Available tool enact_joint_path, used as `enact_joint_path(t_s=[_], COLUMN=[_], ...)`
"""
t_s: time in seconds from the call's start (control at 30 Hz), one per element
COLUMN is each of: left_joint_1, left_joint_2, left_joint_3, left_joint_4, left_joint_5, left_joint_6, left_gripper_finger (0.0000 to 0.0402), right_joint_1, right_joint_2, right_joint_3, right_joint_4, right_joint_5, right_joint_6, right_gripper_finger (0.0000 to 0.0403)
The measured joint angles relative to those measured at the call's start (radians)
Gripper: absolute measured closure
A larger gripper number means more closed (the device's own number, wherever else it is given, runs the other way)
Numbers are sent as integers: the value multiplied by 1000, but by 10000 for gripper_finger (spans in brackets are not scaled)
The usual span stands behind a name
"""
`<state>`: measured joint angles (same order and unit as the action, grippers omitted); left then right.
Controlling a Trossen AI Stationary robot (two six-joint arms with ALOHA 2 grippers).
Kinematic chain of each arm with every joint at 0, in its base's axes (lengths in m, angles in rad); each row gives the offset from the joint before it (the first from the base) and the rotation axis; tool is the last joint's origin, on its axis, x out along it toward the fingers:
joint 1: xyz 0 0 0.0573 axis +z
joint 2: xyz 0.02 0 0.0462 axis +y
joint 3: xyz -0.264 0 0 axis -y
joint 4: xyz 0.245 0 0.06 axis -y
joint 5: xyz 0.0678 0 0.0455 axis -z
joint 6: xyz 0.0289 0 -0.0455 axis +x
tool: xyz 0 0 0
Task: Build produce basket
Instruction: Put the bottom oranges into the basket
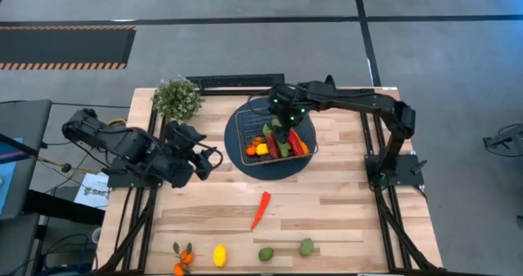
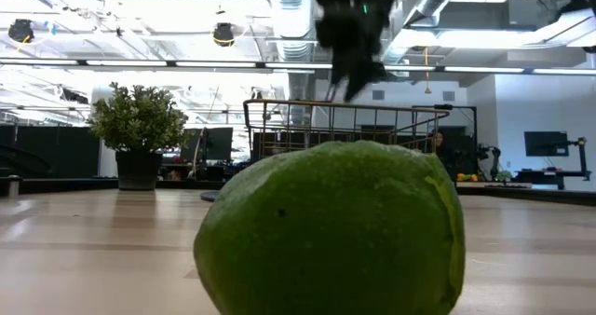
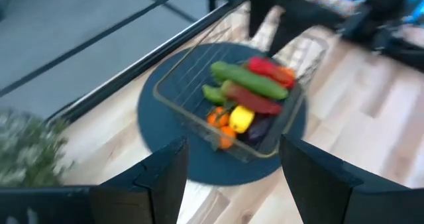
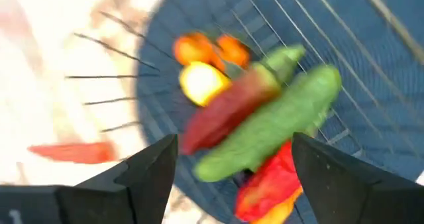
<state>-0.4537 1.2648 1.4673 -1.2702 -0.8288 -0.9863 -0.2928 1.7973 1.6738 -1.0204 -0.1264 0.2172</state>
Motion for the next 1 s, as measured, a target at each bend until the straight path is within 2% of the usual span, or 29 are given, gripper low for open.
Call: enact_joint_path(t_s=[0.23, 0.4, 0.5, 0.6, 0.77, 0.87, 1.0], left_joint_1=[0, 0, -2, -22, -95, -163, -282], left_joint_2=[138, 274, 344, 387, 383, 353, 322], left_joint_3=[0, 0, 0, 0, -1, -1, 0], left_joint_4=[-104, -106, -132, -185, -239, -235, -219], left_joint_5=[22, 113, 214, 374, 627, 696, 733], left_joint_6=[-180, -214, -207, -171, -158, -257, -510], left_gripper_finger=[181, 181, 181, 181, 181, 181, 181], right_joint_1=[112, 201, 248, 289, 330, 341, 354], right_joint_2=[0, -1, -1, -1, -1, -1, -1], right_joint_3=[292, 460, 535, 591, 629, 629, 629], right_joint_4=[-116, -209, -278, -351, -433, -446, -445], right_joint_5=[0, 25, 58, 109, 194, 205, 208], right_joint_6=[-18, -43, -45, -45, -43, -42, -30], right_gripper_finger=[100, 100, 100, 100, 100, 100, 100])
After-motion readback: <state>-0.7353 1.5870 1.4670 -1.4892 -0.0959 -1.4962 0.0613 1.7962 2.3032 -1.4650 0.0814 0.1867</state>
